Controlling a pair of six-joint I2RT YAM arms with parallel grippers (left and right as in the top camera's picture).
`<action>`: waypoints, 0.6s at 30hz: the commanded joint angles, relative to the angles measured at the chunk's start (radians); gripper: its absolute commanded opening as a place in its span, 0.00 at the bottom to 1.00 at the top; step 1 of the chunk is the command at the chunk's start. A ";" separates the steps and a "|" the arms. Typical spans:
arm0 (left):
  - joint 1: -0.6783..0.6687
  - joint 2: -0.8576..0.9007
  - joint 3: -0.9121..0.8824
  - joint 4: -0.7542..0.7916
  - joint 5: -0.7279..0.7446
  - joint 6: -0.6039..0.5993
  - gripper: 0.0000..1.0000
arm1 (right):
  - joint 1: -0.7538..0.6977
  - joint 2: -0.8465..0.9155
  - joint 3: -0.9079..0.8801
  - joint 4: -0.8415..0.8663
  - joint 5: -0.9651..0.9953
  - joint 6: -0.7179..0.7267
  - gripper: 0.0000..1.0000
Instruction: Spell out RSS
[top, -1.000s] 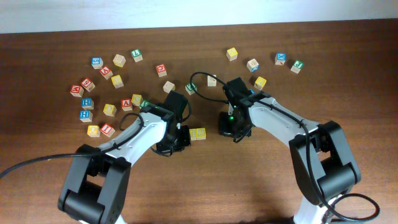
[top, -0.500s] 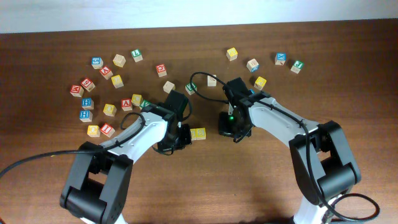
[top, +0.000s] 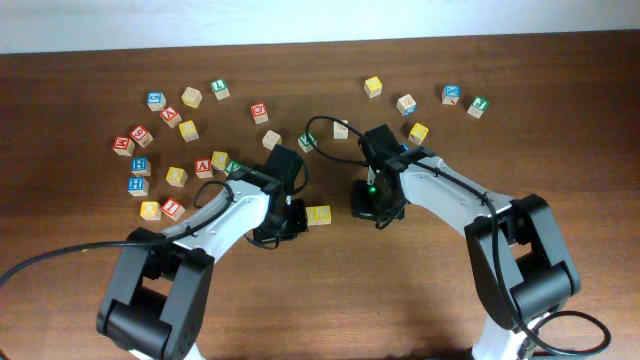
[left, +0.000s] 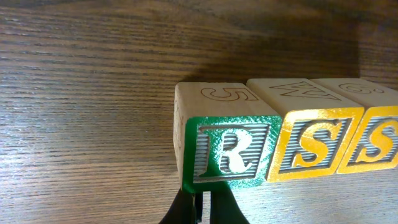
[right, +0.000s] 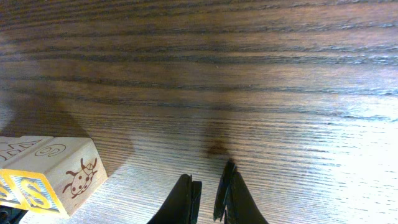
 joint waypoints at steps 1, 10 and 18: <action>-0.003 0.008 -0.007 -0.001 0.017 0.006 0.00 | 0.004 0.008 -0.005 0.001 0.016 -0.010 0.07; -0.002 -0.029 0.024 -0.097 0.035 0.034 0.00 | 0.005 0.008 -0.005 0.011 0.016 -0.009 0.07; 0.174 -0.084 0.043 -0.115 0.031 0.037 0.00 | 0.020 0.008 -0.005 0.019 0.012 -0.005 0.04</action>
